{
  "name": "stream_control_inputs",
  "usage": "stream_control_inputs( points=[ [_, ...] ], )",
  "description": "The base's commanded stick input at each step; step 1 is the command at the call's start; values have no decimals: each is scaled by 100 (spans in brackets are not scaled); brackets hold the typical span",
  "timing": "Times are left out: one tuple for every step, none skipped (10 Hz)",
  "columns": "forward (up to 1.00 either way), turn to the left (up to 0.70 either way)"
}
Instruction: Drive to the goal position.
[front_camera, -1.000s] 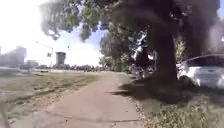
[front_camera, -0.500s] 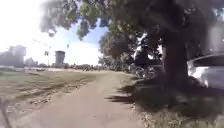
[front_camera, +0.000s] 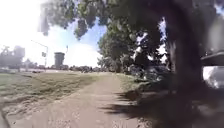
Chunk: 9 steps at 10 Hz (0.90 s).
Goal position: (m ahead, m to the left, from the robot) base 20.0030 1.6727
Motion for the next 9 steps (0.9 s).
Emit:
stream_control_inputs(
  points=[
    [100, 4],
    [100, 15],
    [100, 18],
    [100, 18],
    [100, 19],
    [100, 26],
    [100, 27],
    [100, 27],
    [100, 24]
  ],
)
